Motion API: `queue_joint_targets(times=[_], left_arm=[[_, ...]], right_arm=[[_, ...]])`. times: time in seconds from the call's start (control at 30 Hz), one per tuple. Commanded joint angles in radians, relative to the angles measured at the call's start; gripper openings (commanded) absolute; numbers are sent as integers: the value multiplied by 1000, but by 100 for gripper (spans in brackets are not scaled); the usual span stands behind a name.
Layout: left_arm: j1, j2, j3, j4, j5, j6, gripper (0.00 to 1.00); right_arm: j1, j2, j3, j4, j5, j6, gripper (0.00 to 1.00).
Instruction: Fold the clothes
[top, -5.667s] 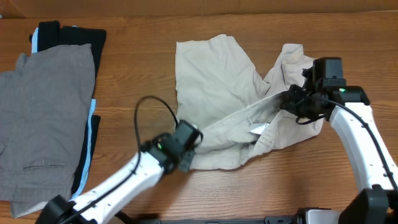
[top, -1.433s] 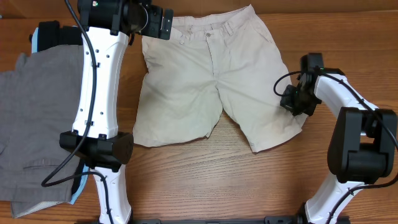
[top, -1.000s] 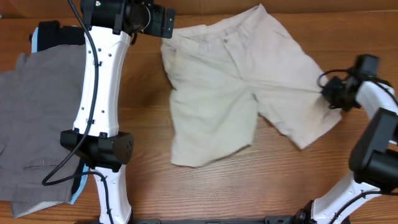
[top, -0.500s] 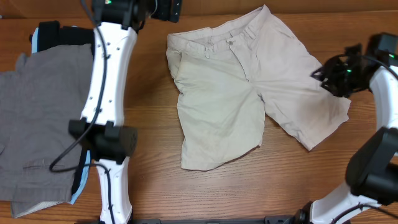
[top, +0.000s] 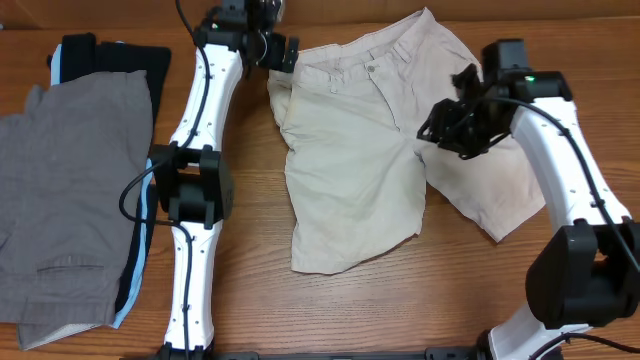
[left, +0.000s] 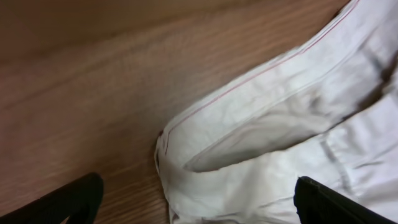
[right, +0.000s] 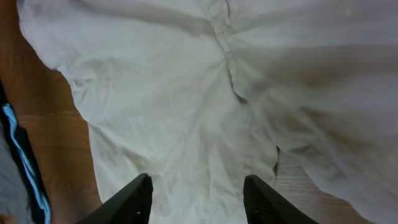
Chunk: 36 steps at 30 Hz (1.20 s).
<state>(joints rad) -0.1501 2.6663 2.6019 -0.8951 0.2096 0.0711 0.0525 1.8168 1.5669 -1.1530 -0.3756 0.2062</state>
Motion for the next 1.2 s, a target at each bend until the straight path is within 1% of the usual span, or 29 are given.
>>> queue_joint_targets(times=[0.0, 0.1, 0.13, 0.17, 0.23, 0.27, 0.3, 0.33, 0.37, 0.43, 0.5, 0.57, 0.63, 0.83, 0.93, 1.07, 1.17], left_arm=[[3, 20, 3, -3, 28, 19, 100], [3, 46, 3, -18, 29, 19, 100], [3, 61, 3, -21, 32, 19, 92], [3, 64, 3, -26, 42, 19, 80], [3, 79, 3, -35, 66, 19, 66], [2, 89, 3, -38, 78, 19, 56], [0, 89, 3, -45, 89, 19, 45], [-1, 92, 3, -54, 92, 19, 26], [-2, 92, 3, -63, 92, 19, 17], [-2, 87, 4, -85, 91, 18, 7], [2, 76, 11, -119, 89, 3, 4], [13, 55, 22, -158, 84, -31, 4], [29, 23, 40, -208, 78, -67, 4], [69, -86, 55, -296, 66, -86, 4], [76, -127, 55, -330, 12, -86, 4], [76, -156, 55, -363, -61, -85, 4], [76, -161, 55, -381, -80, -85, 4]], right_arm=[[20, -10, 5, -21, 63, 31, 50], [44, -10, 3, -55, 99, 34, 51], [50, -10, 3, -61, 107, 37, 51], [54, -10, 3, -67, 118, 43, 50], [59, -10, 3, -79, 130, 56, 50], [60, -10, 3, -88, 130, 56, 49], [60, -10, 3, -100, 130, 56, 47], [61, -10, 0, -116, 130, 56, 47], [61, -10, -8, -127, 129, 56, 46], [61, -10, -36, -150, 130, 56, 45], [61, -12, -85, -154, 129, 57, 45], [61, -18, -151, -135, 119, 68, 45], [66, -29, -230, -84, 59, 68, 45], [123, -37, -389, 38, 54, 113, 45], [147, -37, -443, 100, 97, 158, 45], [164, -37, -497, 129, 168, 199, 46], [165, -37, -536, 148, 229, 245, 48]])
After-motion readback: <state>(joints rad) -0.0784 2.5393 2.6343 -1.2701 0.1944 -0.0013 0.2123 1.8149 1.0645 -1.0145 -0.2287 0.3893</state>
